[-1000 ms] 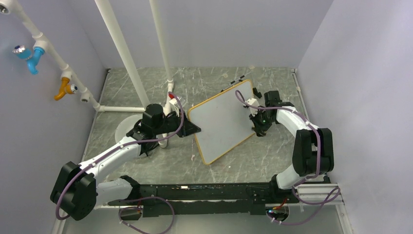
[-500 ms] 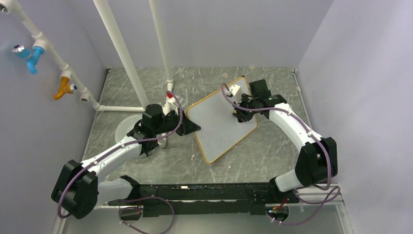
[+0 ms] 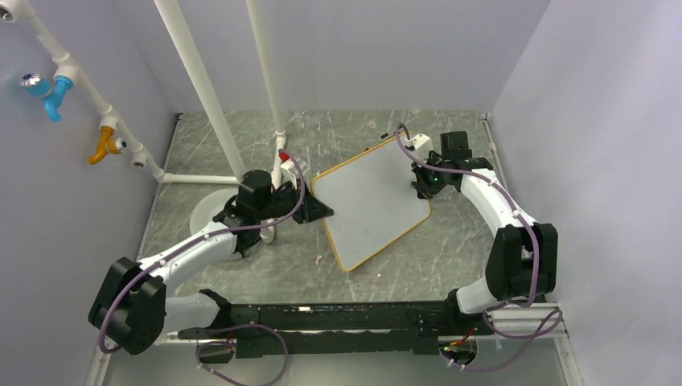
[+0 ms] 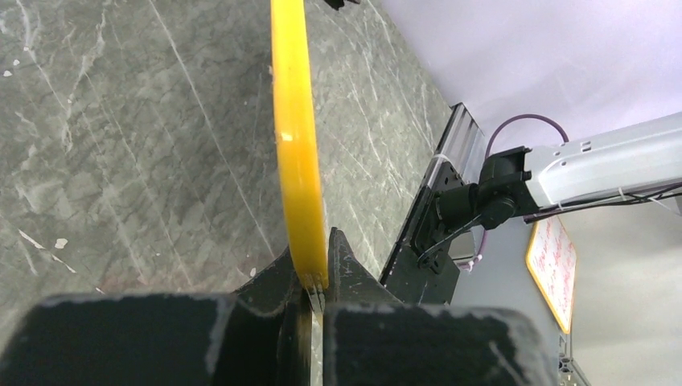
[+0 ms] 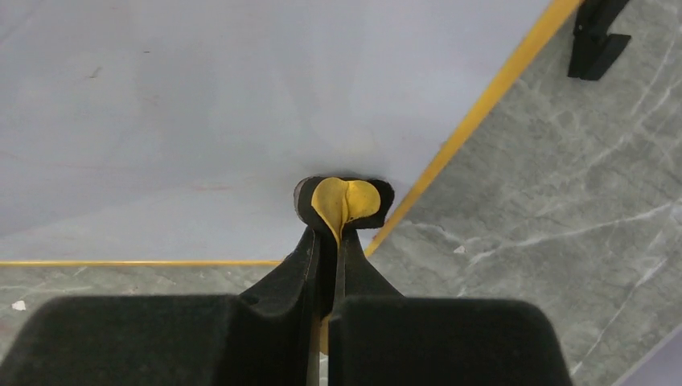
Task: Erase the whiteboard
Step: Erase the whiteboard at the center of the board.
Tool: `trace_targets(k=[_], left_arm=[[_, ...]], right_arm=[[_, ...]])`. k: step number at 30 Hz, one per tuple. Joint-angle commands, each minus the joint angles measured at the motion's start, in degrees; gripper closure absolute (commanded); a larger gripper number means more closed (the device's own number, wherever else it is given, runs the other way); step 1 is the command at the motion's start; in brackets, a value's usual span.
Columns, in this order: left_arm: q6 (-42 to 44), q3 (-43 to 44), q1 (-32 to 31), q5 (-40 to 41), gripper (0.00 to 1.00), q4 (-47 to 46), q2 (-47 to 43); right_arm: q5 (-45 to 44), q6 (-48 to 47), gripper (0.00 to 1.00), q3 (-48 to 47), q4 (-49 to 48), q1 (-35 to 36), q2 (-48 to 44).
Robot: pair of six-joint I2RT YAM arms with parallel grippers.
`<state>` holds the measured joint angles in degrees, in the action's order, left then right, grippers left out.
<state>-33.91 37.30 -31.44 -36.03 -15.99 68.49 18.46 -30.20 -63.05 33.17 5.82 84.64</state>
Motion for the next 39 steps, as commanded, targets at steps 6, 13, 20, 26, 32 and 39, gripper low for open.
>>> trace_targets(k=[6, 13, 20, 26, 32, 39], left_arm=[[1.3, 6.8, -0.4, -3.0, 1.0, -5.6, 1.2], [1.7, 9.5, -0.4, -1.8, 1.0, -4.2, 2.3], [1.0, 11.7, -0.5, -1.4, 1.0, -4.7, 4.1], [1.0, 11.1, -0.4, -1.5, 1.0, -5.5, 4.6], [1.1, 10.8, -0.4, -1.5, 1.0, -5.5, 4.7], [0.7, 11.4, -0.5, -0.6, 1.0, -5.5, 4.7]], right_arm=[[15.7, -10.2, 1.0, 0.6, 8.9, 17.7, -3.2], [23.0, -14.4, 1.0, -0.7, 12.4, 24.5, -6.6], [21.8, -12.9, 1.0, -4.9, 14.2, 36.3, -3.2], [1.8, 2.2, 1.0, -5.3, -2.5, 31.0, -4.5], [-3.4, 3.2, 1.0, -6.5, -6.5, 26.3, -8.0], [7.0, -3.4, 1.0, -3.2, 0.5, 37.2, -6.3]])
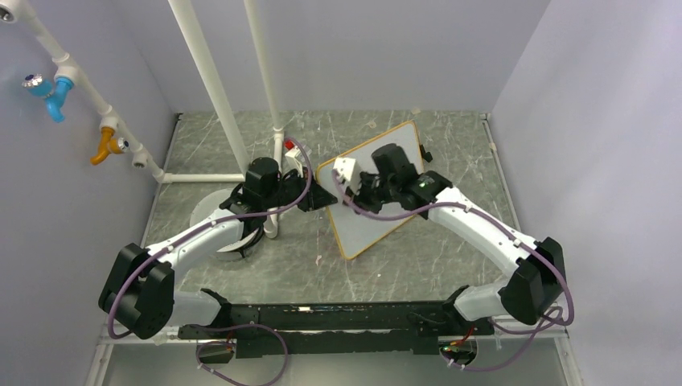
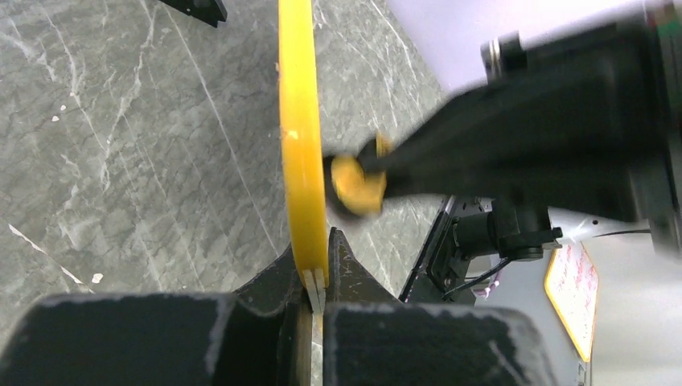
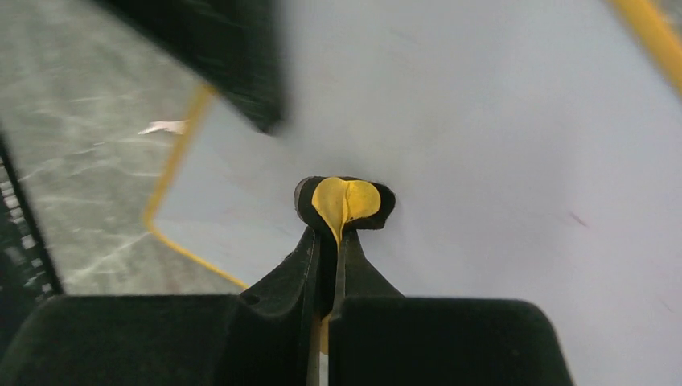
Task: Erase the whiteboard
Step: Erase the whiteboard at the center of the board.
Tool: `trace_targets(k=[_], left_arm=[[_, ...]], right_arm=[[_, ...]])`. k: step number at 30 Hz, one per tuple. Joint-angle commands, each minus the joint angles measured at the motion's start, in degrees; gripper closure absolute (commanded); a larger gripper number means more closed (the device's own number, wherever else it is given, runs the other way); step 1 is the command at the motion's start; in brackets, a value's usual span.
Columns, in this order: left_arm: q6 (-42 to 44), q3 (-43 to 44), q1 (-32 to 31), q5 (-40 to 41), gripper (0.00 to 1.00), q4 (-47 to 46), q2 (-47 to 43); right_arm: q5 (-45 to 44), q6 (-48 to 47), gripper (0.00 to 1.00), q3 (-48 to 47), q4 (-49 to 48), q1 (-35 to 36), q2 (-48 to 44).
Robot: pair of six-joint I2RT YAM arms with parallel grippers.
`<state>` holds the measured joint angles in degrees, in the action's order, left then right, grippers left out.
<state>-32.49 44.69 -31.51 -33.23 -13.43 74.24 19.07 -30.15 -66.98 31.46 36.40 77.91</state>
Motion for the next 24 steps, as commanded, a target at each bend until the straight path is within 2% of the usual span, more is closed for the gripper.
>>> trace_targets(k=[1, 5, 7, 9, 11, 16, 21, 24], left_arm=[[-0.6, 4.0, -0.4, -3.4, 1.0, -7.9, -1.0], [-0.7, 3.8, -0.4, -3.4, 1.0, -8.1, -1.0], [-0.5, 3.8, -0.3, -3.5, 1.0, -7.9, -1.2], [-0.1, 3.8, -0.4, -3.7, 1.0, -7.4, -1.4], [0.3, 3.8, -0.4, -3.9, 1.0, -7.0, -1.8], [-0.3, 3.9, -0.4, -4.7, 1.0, -7.6, -1.8], [-0.4, 4.5, -0.4, -4.7, 1.0, -7.7, -1.7], [-0.4, 5.0, -0.5, -4.4, 1.0, -7.4, -1.6]], right_arm=[[6.9, -3.7, 1.0, 0.6, 2.5, 7.9, 0.6], [6.6, -3.5, 1.0, -2.0, 3.9, 9.0, 2.6], [2.3, -2.3, 1.0, -1.4, 2.3, 7.7, 2.6], [1.4, -0.8, 1.0, -0.3, 1.2, 2.4, 2.1], [3.9, 1.1, 1.0, 0.6, 0.7, -6.2, 1.9], [-1.9, 2.9, 1.0, 7.7, -8.8, -22.0, 0.1], [-4.2, 6.2, 1.0, 8.5, -11.2, -29.8, 5.1], [2.3, 4.9, 1.0, 10.3, -10.1, -29.1, 4.6]])
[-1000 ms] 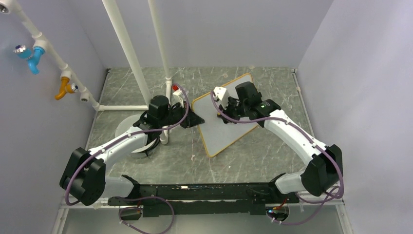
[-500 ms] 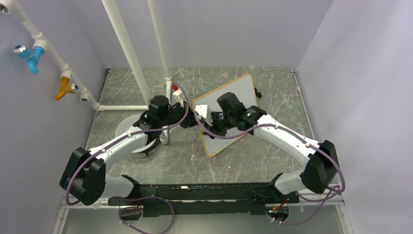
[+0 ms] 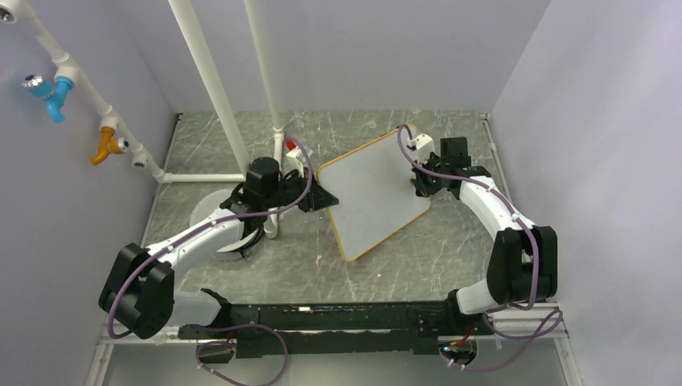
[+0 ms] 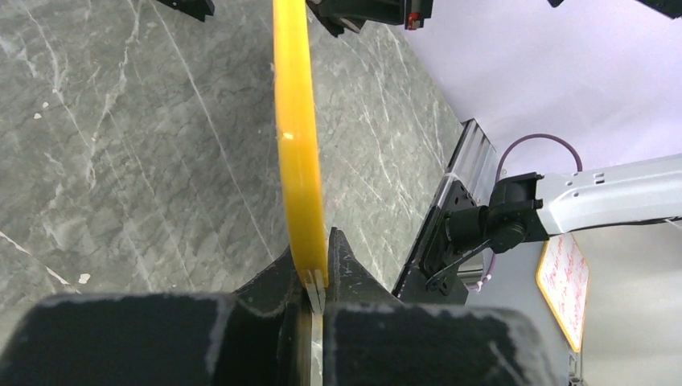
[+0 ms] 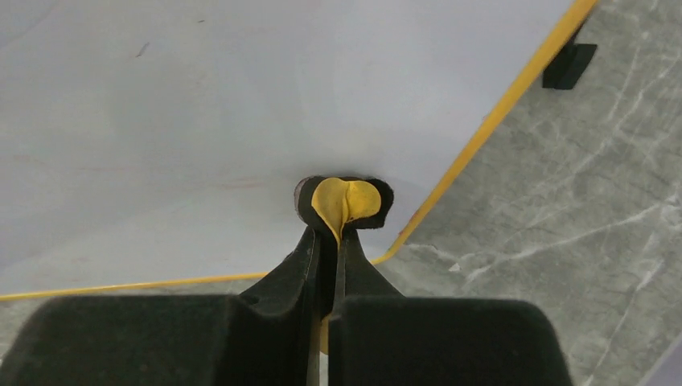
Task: Erase the whiteboard
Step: Erase the whiteboard at the center of the board.
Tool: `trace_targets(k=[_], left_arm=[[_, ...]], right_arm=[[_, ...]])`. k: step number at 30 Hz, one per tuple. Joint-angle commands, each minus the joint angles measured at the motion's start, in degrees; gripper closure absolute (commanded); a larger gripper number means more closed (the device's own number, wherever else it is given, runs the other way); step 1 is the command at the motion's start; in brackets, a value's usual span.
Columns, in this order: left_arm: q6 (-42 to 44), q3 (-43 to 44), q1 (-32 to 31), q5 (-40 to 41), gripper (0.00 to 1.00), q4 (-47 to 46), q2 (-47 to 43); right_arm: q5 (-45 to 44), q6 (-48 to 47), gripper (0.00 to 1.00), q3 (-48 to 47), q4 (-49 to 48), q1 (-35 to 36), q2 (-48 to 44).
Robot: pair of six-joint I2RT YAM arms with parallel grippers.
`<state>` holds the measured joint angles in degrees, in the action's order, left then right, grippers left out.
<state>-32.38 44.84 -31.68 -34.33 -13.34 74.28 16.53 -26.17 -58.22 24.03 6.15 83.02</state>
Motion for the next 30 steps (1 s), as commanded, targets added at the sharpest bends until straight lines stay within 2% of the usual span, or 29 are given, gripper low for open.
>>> trace_targets(k=[1, 8, 11, 13, 16, 23, 26, 28, 30], left_arm=[[-0.5, 5.1, -0.2, -2.9, 1.0, -7.4, -1.7], [-0.8, 5.7, -0.6, -2.0, 1.0, -7.6, -1.4], [-0.4, 6.0, -0.6, -2.0, 1.0, -7.0, -1.5], [0.0, 6.3, -0.7, -2.1, 1.0, -6.4, -1.9], [0.7, 6.1, -0.6, -2.1, 1.0, -5.9, -2.6], [1.5, 6.0, -0.6, -3.1, 1.0, -4.9, -3.3], [2.2, 6.6, -0.6, -3.8, 1.0, -4.3, -3.4], [2.9, 7.0, -0.7, -4.2, 1.0, -3.9, -3.3], [4.2, 7.6, -0.7, -4.3, 1.0, -2.7, -3.6]], right_arm=[[8.1, -0.2, 1.0, 2.4, -2.0, 2.7, -1.4], [18.8, -7.9, 1.0, 6.2, 5.5, 24.2, -8.9], [20.9, -8.9, 1.0, 6.3, 6.4, 28.0, -9.2], [17.4, -8.8, 1.0, 5.7, 6.5, 28.0, -7.3], [10.3, -6.5, 1.0, 5.2, 5.3, 25.9, -5.2], [7.5, -0.8, 1.0, 1.7, -0.9, 6.4, -7.7], [7.4, -1.2, 1.0, -0.5, -1.5, 1.8, -6.9], [9.4, -2.5, 1.0, -2.1, 0.8, 0.6, -5.1], [17.5, -7.6, 1.0, -3.1, 5.7, 0.3, -3.9]])
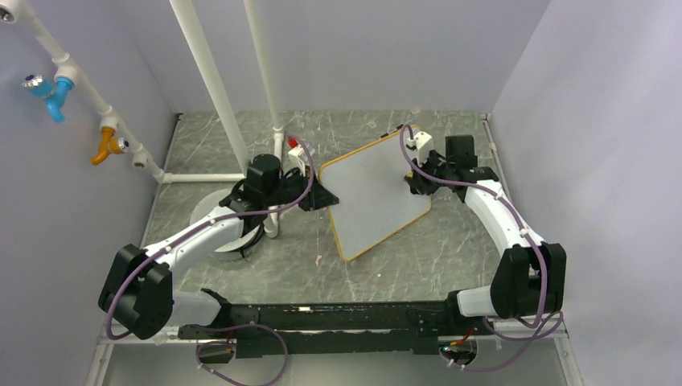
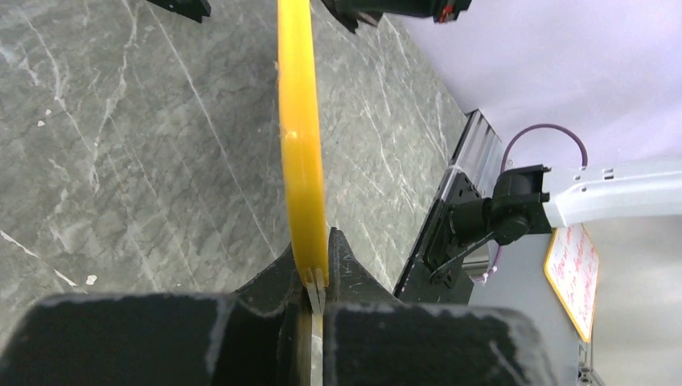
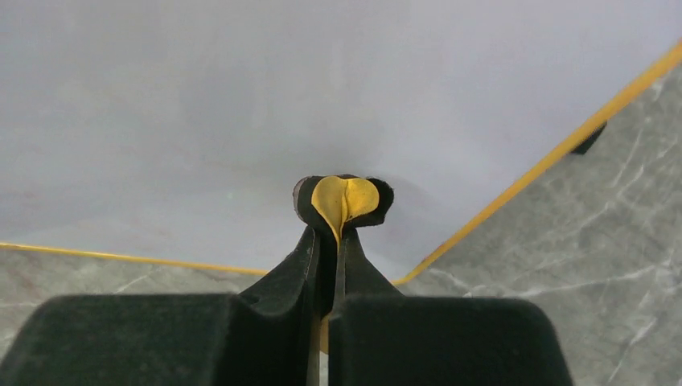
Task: Erase the whiteboard
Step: Erase the whiteboard at the center of the board.
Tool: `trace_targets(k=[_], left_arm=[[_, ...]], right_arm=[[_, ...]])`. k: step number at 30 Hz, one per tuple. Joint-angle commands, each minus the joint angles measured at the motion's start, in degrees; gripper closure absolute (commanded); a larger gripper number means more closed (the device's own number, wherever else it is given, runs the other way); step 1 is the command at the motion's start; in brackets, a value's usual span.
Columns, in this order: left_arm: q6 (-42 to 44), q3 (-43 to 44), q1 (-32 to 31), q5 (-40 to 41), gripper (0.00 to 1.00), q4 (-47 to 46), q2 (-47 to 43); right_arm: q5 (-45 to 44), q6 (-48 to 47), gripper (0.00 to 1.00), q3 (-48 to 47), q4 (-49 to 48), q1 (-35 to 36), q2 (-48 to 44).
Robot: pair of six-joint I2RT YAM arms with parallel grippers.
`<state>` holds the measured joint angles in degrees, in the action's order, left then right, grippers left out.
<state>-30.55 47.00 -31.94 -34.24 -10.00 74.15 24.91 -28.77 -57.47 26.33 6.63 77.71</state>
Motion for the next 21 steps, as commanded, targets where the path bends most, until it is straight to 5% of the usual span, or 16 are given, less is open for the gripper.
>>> trace_targets(k=[1, 4, 6, 10, 21], left_arm=[[3.4, 5.8, -0.6, -4.0, 1.0, -4.9, -3.7], [6.8, 7.1, -0.6, -2.7, 1.0, -1.6, -4.3], [8.5, 8.4, -0.6, -2.3, 1.0, -0.3, -4.2], [10.9, 11.2, -0.6, -2.0, 1.0, 2.1, -3.3], [18.2, 16.3, -0.6, 1.4, 1.0, 1.6, -2.2]], right_arm=[[14.1, -10.0, 1.0, -4.8, 10.7, -0.1, 1.8], [24.7, -22.8, 1.0, -4.3, 24.0, 0.0, 1.0], [25.3, -23.7, 0.97, -0.3, 23.4, 0.2, -1.4], [17.5, -20.7, 0.95, 5.3, 18.4, 0.5, -5.9], [4.8, -35.9, 0.72, 18.4, 20.0, -1.2, -9.6]])
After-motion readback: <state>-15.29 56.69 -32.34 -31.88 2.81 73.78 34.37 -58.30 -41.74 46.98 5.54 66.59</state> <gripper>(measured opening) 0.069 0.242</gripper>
